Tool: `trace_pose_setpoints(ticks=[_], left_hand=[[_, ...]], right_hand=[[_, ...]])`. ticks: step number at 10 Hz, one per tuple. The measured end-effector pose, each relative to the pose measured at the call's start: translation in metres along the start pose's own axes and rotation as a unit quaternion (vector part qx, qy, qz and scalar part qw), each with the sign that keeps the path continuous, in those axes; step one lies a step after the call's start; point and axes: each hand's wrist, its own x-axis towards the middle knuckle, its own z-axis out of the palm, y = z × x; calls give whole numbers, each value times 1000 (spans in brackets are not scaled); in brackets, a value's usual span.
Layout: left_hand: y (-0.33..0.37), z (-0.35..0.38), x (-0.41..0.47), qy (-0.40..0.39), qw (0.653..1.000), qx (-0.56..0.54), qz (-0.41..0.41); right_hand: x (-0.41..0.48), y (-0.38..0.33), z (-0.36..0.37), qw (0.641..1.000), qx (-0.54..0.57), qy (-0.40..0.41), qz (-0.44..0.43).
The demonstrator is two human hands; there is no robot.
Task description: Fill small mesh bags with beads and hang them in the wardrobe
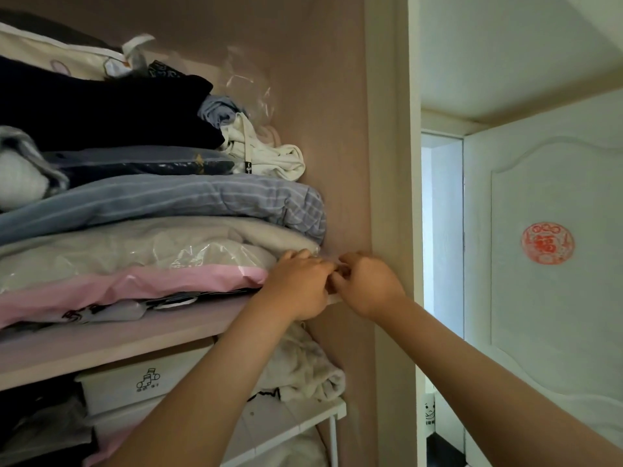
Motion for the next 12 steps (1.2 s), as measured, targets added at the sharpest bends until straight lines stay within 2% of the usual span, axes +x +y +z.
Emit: trace_pose_setpoints(ticks=[1, 2, 3, 4, 6, 8, 10, 12], left_hand=[[1, -4, 1, -25, 1000, -5, -2], [2, -4, 0, -4, 1000, -10, -14], [4, -1, -3, 20, 1000, -3, -7], [9, -2, -1, -44, 999, 12, 5], [11, 3, 20, -110, 993, 46, 3], [15, 0, 25, -138, 988, 61, -7], [17, -4, 20, -131, 990, 32, -28], [15, -19, -5, 1, 986, -161, -46]], right_hand=[[-16, 12, 4, 996, 27, 56, -57], [-31, 17, 8, 993, 16, 76, -88], [-40, 19, 8, 996, 8, 26, -90], [-41, 19, 4, 997, 7, -3, -81], [-28, 16, 2, 995, 9, -67, -72], [-6, 20, 11, 993, 14, -107, -44], [-3, 18, 10, 992, 35, -118, -32], [-17, 18, -19, 994, 58, -78, -46]])
